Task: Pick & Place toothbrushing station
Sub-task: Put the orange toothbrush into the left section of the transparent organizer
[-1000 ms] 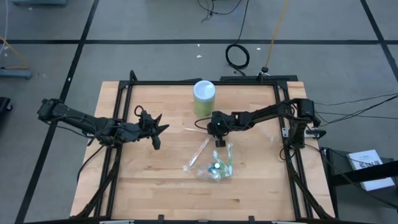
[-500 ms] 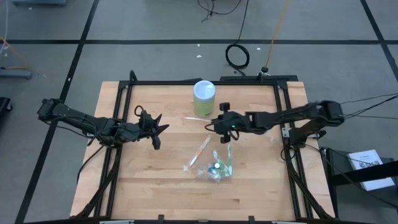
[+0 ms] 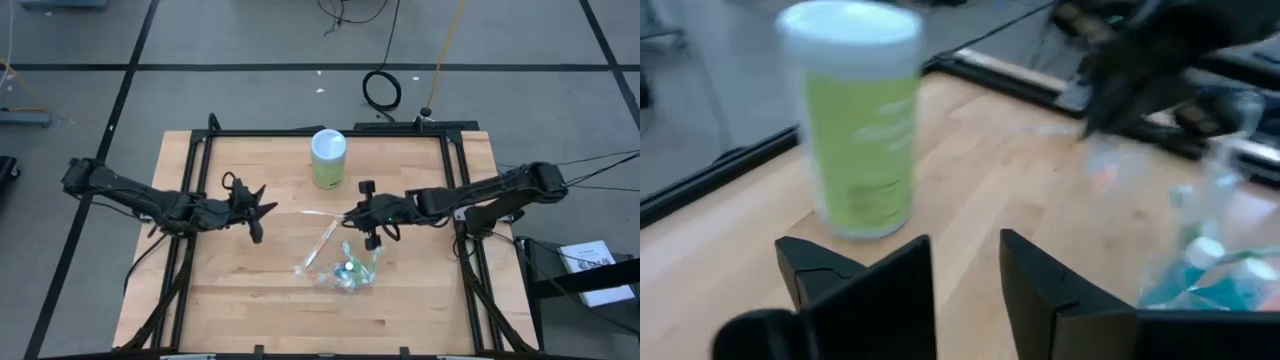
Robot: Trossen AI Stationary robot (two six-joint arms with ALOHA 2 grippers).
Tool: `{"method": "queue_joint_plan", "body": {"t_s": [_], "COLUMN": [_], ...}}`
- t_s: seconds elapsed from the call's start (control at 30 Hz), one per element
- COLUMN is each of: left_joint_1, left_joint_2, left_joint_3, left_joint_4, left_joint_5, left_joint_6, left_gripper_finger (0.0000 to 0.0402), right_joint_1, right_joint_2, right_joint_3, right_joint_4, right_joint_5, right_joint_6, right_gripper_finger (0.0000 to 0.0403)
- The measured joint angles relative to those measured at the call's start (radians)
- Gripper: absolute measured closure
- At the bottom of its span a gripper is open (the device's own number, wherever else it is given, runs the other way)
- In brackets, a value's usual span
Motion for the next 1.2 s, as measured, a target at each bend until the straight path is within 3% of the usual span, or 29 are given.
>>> {"method": "queue_joint_plan", "body": {"t_s": [0.2,0.27,0.4,0.53,0.83,1.2], "left_joint_1": [0.031,0.051,0.11,0.151,0.215,0.259], "left_joint_2": [0.127,0.16,0.236,0.345,0.596,0.772], "left_joint_3": [0.002,0.038,0.167,0.32,0.53,0.622], "left_joint_4": [0.245,0.248,0.087,-0.08,-0.255,-0.321], "left_joint_5": [0.133,0.174,0.247,0.312,0.535,0.569], "left_joint_6": [0.125,0.135,0.138,0.193,0.284,0.273], "left_gripper_finger": [0.0284,0.0247,0.018,0.014,0.0135,0.0167], "right_joint_1": [-0.035,-0.047,-0.049,-0.043,-0.043,-0.025], "right_joint_2": [0.011,0.023,0.063,0.11,0.125,0.125], "right_joint_3": [0.002,0.001,0.002,0.011,0.045,0.045], "right_joint_4": [-0.029,-0.073,-0.069,-0.052,0.008,0.03], "right_joint_5": [0.02,0.019,0.017,0.017,0.017,-0.002], "right_joint_6": [-0.018,-0.012,-0.019,-0.045,-0.117,-0.148], "right_gripper_finger": [0.0394,0.0394,0.0394,0.0394,0.0395,0.0395]}}
